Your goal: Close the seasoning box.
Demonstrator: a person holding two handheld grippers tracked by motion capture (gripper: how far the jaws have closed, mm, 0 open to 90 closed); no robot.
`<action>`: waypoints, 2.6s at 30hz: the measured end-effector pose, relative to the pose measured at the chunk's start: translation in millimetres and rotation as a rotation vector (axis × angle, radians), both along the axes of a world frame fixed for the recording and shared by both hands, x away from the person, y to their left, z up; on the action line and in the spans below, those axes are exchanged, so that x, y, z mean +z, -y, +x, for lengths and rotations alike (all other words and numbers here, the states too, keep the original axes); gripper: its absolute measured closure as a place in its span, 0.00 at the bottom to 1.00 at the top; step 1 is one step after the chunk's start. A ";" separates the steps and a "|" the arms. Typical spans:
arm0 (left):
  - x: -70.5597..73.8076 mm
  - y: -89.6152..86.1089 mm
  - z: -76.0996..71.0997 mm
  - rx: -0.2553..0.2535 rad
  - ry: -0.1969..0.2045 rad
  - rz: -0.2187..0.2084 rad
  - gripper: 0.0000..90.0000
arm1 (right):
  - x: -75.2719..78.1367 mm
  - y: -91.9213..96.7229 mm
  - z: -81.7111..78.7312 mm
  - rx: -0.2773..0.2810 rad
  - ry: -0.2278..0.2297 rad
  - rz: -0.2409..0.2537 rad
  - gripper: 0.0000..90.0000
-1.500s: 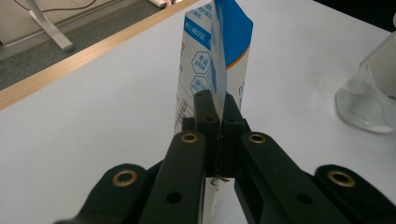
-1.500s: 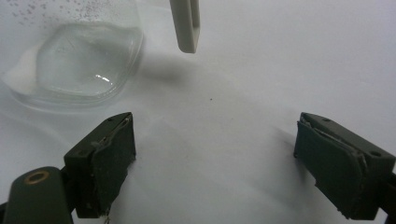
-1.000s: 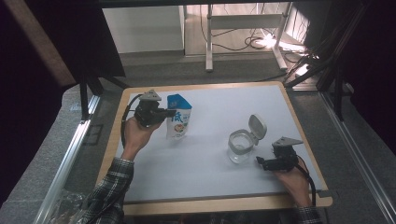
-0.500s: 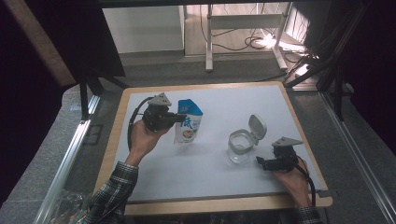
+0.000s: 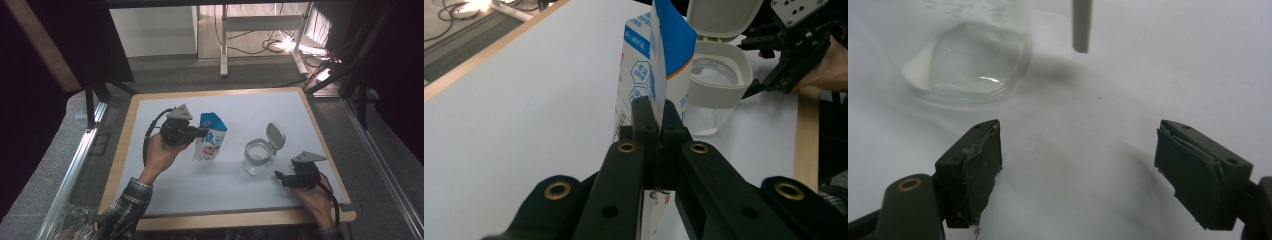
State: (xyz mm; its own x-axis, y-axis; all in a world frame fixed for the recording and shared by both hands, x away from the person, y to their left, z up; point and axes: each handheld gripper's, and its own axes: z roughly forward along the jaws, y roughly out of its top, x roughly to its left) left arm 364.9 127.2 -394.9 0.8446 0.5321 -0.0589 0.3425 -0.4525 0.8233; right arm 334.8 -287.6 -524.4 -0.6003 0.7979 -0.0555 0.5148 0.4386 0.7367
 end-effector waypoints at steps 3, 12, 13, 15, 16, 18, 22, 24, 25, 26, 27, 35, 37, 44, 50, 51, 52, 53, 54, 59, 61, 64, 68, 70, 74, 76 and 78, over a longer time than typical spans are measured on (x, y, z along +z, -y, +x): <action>-1.7 4.9 -2.8 -0.012 -0.005 0.001 1.00 | 2.2 -2.8 -5.5 0.016 -0.004 0.002 0.22; -4.8 15.0 -10.2 -0.039 -0.018 -0.005 1.00 | 6.9 -14.9 -21.1 0.094 -0.001 0.037 0.26; -4.9 15.7 -11.3 -0.040 -0.017 -0.006 1.00 | 7.4 -15.8 -22.4 0.101 -0.002 0.043 0.27; -4.9 16.3 -12.3 -0.044 -0.019 -0.006 1.00 | 8.3 -17.7 -24.6 0.113 -0.006 0.054 0.27; -4.9 17.5 -14.0 -0.049 -0.018 -0.007 1.00 | 8.6 -18.9 -26.0 0.122 -0.006 0.057 0.27; -4.8 18.9 -15.7 -0.053 -0.021 -0.013 1.00 | 8.8 -21.4 -28.0 0.133 -0.004 0.063 0.28; -4.1 20.7 -17.8 -0.059 -0.020 -0.013 1.00 | 9.6 -26.9 -31.9 0.156 0.005 0.060 0.28; -3.6 21.9 -19.1 -0.064 -0.017 -0.016 1.00 | 10.4 -34.7 -35.7 0.180 0.009 0.054 0.29; -3.5 22.6 -19.9 -0.065 -0.019 -0.019 1.00 | 10.6 -36.8 -36.7 0.185 0.007 0.055 0.29; -3.3 23.2 -20.5 -0.067 -0.017 -0.018 1.00 | 10.9 -39.3 -37.7 0.196 0.008 0.049 0.29; -3.0 23.9 -21.3 -0.068 -0.016 -0.016 1.00 | 11.2 -42.4 -39.0 0.201 0.003 0.052 0.30; -3.2 26.8 -27.0 -0.074 -0.017 -0.032 1.00 | 10.9 -61.8 -42.5 0.255 -0.022 0.079 0.35; -3.2 27.2 -27.5 -0.076 -0.022 -0.032 1.00 | 10.8 -66.1 -42.7 0.263 -0.020 0.077 0.35; -1.8 29.3 -29.4 -0.086 -0.023 -0.034 1.00 | 10.5 -84.8 -43.7 0.301 -0.027 0.078 0.35; 1.1 31.7 -30.7 -0.094 -0.025 -0.035 1.00 | 7.1 -99.1 -43.4 0.326 -0.024 0.072 0.35; 1.1 31.7 -30.7 -0.094 -0.025 -0.035 1.00 | 7.1 -99.1 -43.4 0.326 -0.024 0.072 0.35; 1.5 32.2 -30.8 -0.096 -0.024 -0.035 1.00 | 6.2 -104.5 -43.4 0.327 -0.026 0.076 0.35; 2.0 32.9 -31.2 -0.094 -0.024 -0.035 1.00 | 5.9 -106.2 -43.2 0.328 -0.026 0.077 0.35; 2.3 33.4 -31.6 -0.094 -0.026 -0.035 1.00 | 5.5 -107.7 -43.0 0.329 -0.025 0.077 0.35; 3.9 34.7 -33.0 -0.094 -0.024 -0.034 1.00 | 3.2 -118.1 -41.0 0.321 -0.031 0.072 0.35; 4.8 34.5 -33.5 -0.094 -0.025 -0.035 1.00 | 1.6 -121.2 -39.1 0.317 -0.030 0.070 0.35; 6.0 34.1 -34.4 -0.096 -0.025 -0.036 1.00 | 0.0 -125.6 -37.3 0.316 -0.025 0.072 0.35; 6.5 35.1 -35.3 -0.093 -0.033 -0.047 1.00 | -0.6 -131.9 -35.8 0.312 -0.023 0.077 0.36; 6.9 35.6 -35.5 -0.092 -0.036 -0.049 1.00 | -1.5 -135.9 -34.3 0.311 -0.024 0.078 0.36; 8.7 36.4 -35.4 -0.097 -0.034 -0.042 1.00 | -3.6 -141.4 -31.1 0.307 -0.008 0.070 0.38; 9.8 37.0 -35.4 -0.100 -0.034 -0.043 1.00 | -4.1 -144.0 -30.1 0.309 0.001 0.072 0.39; 10.8 37.4 -35.5 -0.100 -0.034 -0.044 1.00 | -4.2 -146.7 -29.2 0.307 -0.003 0.083 0.39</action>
State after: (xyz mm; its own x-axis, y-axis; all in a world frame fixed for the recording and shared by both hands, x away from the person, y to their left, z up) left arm 329.4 89.8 -384.1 0.8904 0.4418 -0.1098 0.3255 -0.4492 0.8320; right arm 305.6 -141.0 -528.6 -0.8139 0.5810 0.0042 0.3700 0.5127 0.7748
